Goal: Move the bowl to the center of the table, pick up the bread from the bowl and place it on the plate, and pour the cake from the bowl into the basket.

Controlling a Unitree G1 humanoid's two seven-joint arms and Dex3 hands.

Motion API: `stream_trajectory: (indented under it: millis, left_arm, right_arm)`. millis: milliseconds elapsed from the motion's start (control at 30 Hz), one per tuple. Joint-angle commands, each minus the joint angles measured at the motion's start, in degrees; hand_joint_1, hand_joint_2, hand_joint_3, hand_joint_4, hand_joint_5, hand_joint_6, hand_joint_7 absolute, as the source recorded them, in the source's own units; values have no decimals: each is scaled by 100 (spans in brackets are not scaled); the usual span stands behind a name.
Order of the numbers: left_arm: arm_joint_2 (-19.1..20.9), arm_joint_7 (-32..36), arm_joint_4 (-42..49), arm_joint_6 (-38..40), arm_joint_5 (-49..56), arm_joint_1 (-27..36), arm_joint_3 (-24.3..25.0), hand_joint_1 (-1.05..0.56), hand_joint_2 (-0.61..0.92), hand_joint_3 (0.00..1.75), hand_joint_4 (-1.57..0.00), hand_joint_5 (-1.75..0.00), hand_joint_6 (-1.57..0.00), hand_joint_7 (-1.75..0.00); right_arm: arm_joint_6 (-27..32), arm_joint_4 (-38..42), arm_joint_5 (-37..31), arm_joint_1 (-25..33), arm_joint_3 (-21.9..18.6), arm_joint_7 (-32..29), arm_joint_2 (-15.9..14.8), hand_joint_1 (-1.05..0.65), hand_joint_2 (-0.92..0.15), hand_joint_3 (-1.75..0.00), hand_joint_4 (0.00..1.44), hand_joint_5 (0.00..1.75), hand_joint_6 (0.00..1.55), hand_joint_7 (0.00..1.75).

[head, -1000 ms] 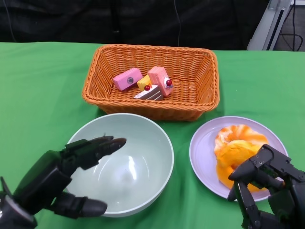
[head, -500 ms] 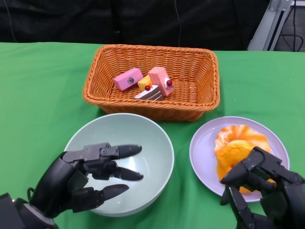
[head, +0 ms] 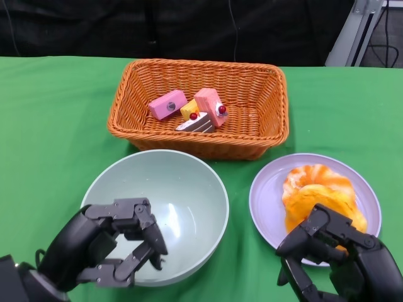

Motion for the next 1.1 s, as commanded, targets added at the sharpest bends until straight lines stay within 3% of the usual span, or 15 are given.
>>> stream_trajectory:
  millis: [33,400,1100]
  left_arm:
    - [3,-229,-43,38,59,75,146,-8,59,109,-75,-163,-74,-135]
    - [-141,-592,-54,36,190,66,373,-9,54,112,-72,-165,-77,-132]
    - [-111,-580,-914,822,359,166,482,-10,55,109,-71,-163,-74,-129]
  right_arm:
    - [143,-183,86,78,51,37,-98,-16,-53,-102,70,161,61,140]
    - [221,-282,160,101,104,168,-212,-17,-51,-99,72,161,65,139]
    - [1099,-1162,289,173,59,114,-413,-20,-51,-100,71,160,66,136]
